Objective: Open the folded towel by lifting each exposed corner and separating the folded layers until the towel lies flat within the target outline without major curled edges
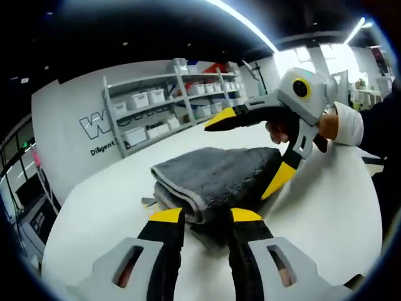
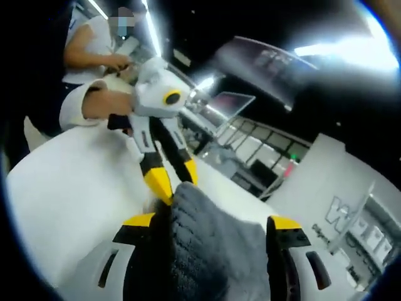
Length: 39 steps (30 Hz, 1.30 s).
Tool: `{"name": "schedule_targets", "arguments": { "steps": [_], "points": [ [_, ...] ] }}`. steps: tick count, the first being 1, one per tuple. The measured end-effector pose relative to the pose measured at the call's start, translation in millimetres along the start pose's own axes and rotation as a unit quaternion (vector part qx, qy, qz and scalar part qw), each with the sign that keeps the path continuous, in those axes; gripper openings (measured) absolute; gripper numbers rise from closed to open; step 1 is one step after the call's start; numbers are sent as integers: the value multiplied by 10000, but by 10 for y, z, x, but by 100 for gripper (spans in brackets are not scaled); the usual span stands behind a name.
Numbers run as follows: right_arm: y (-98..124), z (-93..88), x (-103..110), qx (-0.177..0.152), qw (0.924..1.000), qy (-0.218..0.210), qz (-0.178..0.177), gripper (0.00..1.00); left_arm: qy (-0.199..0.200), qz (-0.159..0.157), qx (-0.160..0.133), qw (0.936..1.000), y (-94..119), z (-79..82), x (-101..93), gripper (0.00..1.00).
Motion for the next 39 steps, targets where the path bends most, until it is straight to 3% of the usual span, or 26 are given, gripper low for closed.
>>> {"name": "schedule_targets", "arguments": {
  "steps": [10,25,35,39],
  "points": [
    [-7,52,158,100,9991,402,10,65,192,147,-99,9997,-8,31,-7,14],
    [-77,87,206,74,9978,594,-278,56,280,296,-290,9988,11,124,-29,11],
    [-63,103,164,150,9956,705,-605,37,375,350,-532,9973,21,248,-51,11],
    [-69,116,173,180,9948,766,-640,35,407,323,-604,9968,22,280,-65,10]
  ]
}}
Point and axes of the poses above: the point that each gripper's makers call its tool centre point, and the gripper's own axes: y roughly backward along the fingers, x roughly to its left, z roughly out of its top, the point moved 6 cm from there along y, roughly backward along the fingers, and after that the axes turned 2 degrees about -x, right-handed, at the moved point
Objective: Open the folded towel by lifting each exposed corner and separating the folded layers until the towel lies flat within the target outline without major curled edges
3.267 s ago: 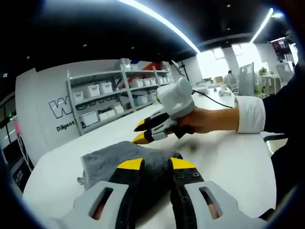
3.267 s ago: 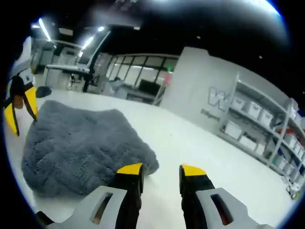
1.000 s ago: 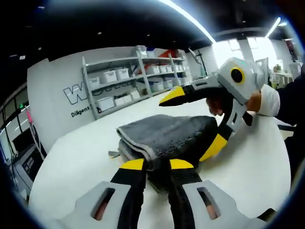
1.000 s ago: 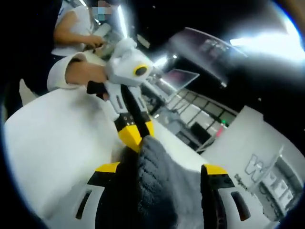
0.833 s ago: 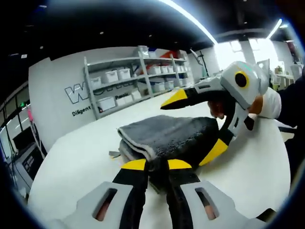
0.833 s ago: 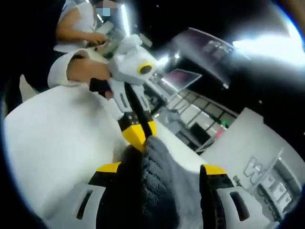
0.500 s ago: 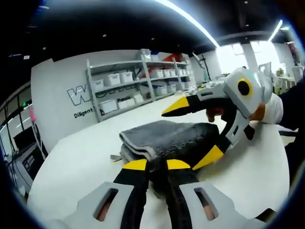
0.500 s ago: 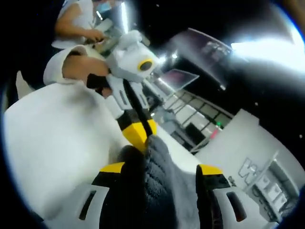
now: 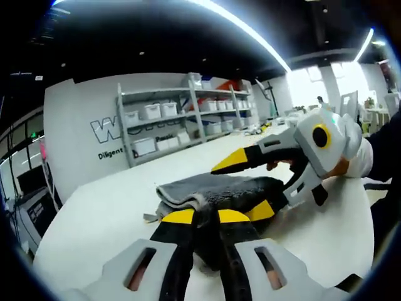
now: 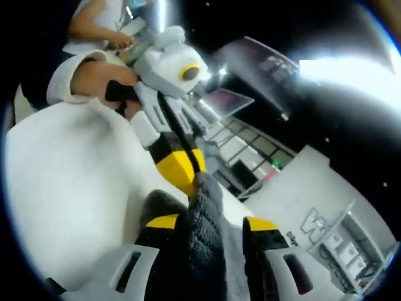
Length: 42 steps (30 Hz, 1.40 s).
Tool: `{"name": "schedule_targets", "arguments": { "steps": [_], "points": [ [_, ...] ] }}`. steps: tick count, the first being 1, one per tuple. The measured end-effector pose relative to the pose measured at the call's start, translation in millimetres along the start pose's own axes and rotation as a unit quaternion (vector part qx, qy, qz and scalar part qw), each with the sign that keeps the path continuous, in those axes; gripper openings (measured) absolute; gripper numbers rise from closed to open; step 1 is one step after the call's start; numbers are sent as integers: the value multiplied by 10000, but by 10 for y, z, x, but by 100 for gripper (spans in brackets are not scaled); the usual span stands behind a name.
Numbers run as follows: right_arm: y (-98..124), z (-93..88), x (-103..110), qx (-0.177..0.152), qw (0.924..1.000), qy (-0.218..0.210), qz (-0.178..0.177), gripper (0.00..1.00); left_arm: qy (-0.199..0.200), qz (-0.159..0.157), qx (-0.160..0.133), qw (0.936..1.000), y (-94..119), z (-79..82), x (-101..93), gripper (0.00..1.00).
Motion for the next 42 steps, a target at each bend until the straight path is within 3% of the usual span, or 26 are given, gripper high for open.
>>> {"name": "schedule_targets", "arguments": {
  "steps": [4,14,42],
  "points": [
    [-16,-5,15,48,10000,64,4,32,84,-40,-87,9999,-1,37,-27,10],
    [-15,-6,-18,90,9999,89,-85,13,111,-101,-169,9997,-11,65,-53,11],
    [33,-36,-197,-16,9983,-451,-373,9,70,-13,220,9997,-31,-150,35,15]
  ]
}}
Point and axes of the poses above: the point that each gripper's makers call its tool centre point, and the gripper's own axes: y roughly backward along the fingers, x roughly to its left, z roughly out of its top, the point moved 6 cm from there along y, roughly backward along the fingers, and after that the axes turned 2 degrees about -x, right-handed, at the moved point
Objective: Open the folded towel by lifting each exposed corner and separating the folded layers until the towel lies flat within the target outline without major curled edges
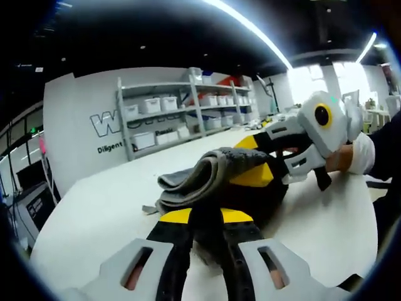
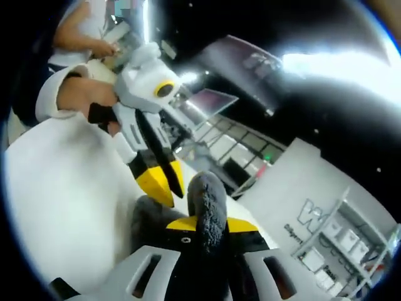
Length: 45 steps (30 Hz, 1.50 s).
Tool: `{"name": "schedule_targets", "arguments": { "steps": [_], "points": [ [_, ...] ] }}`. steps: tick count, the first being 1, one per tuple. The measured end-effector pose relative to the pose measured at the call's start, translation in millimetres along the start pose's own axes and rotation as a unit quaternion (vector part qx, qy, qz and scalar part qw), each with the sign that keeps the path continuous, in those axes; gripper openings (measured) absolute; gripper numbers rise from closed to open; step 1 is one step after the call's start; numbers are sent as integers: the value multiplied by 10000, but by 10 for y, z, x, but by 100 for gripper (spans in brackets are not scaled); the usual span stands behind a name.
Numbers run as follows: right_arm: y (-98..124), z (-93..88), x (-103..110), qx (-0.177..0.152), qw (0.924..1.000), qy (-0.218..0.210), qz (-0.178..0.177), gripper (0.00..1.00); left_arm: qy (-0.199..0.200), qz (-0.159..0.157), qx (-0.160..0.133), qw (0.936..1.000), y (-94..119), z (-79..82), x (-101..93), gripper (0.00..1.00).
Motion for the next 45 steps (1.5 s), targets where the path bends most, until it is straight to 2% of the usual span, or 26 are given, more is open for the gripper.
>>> {"name": "schedule_targets", "arguments": {
  "steps": [13,16,21,32,45],
  "points": [
    [61,5,-25,13,9998,-150,-141,9,-71,104,258,9996,-50,-92,7,14],
    [77,3,-33,17,9997,-182,-177,9,32,40,290,9996,-63,-118,-5,14],
    [83,-29,-109,22,9992,-291,-275,9,31,54,416,9991,-81,-179,-7,13],
    [138,-88,-264,-17,9946,-891,-533,10,-24,53,570,9984,-92,-231,-39,11],
    [215,-121,-351,72,9895,-1228,-753,10,-27,46,602,9982,-92,-246,-33,10]
  ]
}}
Point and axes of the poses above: the point that each gripper's makers call its tool centre point, and the gripper's own axes: y roughly backward along the fingers, x roughly to its left, z roughly out of its top, the point moved 6 cm from there along y, roughly backward along the fingers, and after that the axes turned 2 degrees about -x, right-handed, at the moved point
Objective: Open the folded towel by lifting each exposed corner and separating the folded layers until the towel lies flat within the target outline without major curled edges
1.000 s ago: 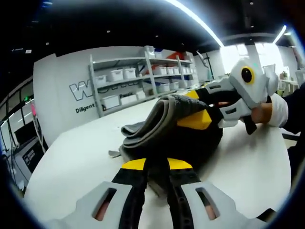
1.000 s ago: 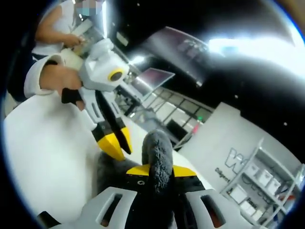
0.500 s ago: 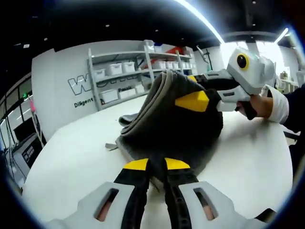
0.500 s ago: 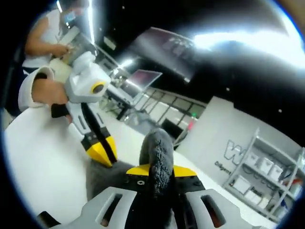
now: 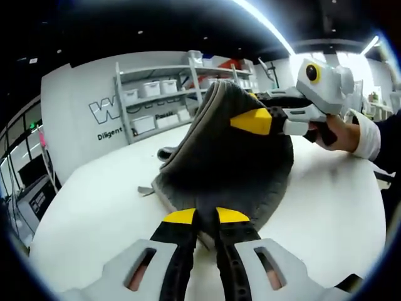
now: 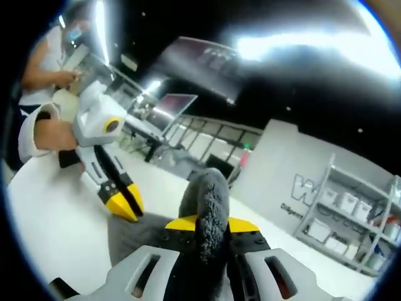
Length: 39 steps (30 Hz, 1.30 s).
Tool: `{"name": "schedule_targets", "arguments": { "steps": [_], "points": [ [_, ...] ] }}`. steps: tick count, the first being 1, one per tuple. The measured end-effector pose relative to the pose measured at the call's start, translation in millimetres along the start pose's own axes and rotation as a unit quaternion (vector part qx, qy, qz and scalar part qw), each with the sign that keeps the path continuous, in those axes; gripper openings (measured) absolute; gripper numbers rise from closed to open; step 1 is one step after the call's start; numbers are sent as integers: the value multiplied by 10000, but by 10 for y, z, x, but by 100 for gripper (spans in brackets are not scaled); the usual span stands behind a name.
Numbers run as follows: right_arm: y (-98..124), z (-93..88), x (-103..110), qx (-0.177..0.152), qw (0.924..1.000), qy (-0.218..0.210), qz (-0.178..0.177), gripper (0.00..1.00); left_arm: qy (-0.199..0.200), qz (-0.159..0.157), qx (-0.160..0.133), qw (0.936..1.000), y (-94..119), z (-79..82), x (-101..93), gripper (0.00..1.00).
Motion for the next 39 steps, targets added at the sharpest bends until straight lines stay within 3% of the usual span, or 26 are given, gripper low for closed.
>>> {"name": "schedule_targets", "arguments": {
  "steps": [11,19,39],
  "points": [
    [128,-31,-147,64,9962,-843,-216,10,78,53,38,9999,2,-3,0,10],
    [132,-82,-271,125,9943,-1017,-286,10,41,59,50,10000,0,-9,-10,10],
    [445,-80,-317,242,9895,-1331,-515,11,31,64,63,10000,3,-11,-9,9]
  ]
}}
Point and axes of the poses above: the point that each gripper's makers call its tool centre point, and the gripper's own axes: y roughly backward along the fingers, x roughly to its left, z roughly out of its top, the point moved 6 cm from there along y, roughly backward along the fingers, and after that the axes turned 2 degrees about -x, right-handed, at the moved point
